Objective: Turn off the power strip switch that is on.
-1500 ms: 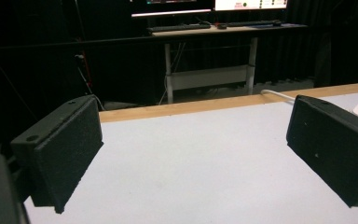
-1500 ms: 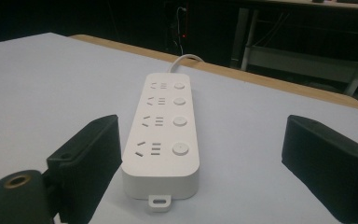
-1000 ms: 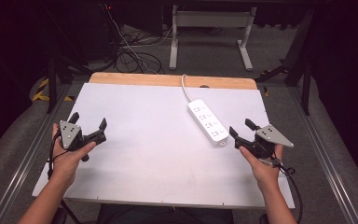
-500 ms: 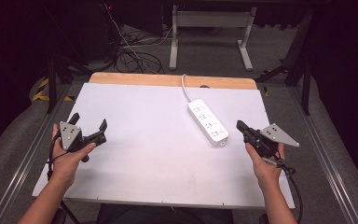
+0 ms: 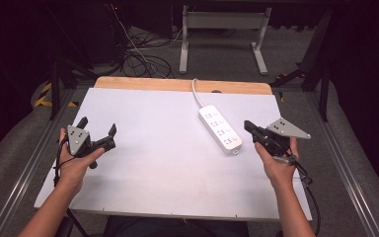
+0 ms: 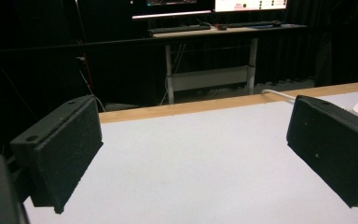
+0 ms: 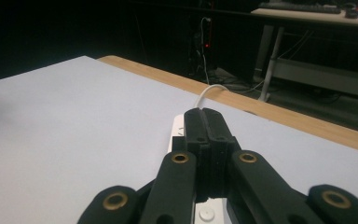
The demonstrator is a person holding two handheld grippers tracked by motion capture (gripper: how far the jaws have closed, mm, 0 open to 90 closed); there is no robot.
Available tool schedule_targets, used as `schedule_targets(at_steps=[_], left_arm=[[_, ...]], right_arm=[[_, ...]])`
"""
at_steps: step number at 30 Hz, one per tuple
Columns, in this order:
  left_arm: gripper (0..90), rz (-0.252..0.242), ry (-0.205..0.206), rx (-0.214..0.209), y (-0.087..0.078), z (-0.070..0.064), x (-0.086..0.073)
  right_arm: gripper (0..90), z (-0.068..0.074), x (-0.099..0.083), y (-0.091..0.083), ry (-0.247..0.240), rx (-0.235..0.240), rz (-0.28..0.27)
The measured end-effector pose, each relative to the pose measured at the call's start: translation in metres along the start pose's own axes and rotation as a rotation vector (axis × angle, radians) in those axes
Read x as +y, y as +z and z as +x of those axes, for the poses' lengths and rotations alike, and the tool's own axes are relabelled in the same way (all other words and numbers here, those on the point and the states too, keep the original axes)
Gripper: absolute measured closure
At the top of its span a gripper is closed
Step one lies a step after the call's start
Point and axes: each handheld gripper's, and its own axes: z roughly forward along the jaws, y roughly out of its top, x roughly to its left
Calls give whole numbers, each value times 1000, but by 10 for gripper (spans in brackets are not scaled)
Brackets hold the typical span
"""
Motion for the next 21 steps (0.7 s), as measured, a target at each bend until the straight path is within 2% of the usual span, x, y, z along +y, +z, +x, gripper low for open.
schedule_targets(at_steps=[11,21], left_arm=[[38,4,7,3,-1,1,-1],[36,4,15,25,-8,5,-3]], right_arm=[[900,4,22,45,15,15,87],[900,4,34,90,-4,29,150]])
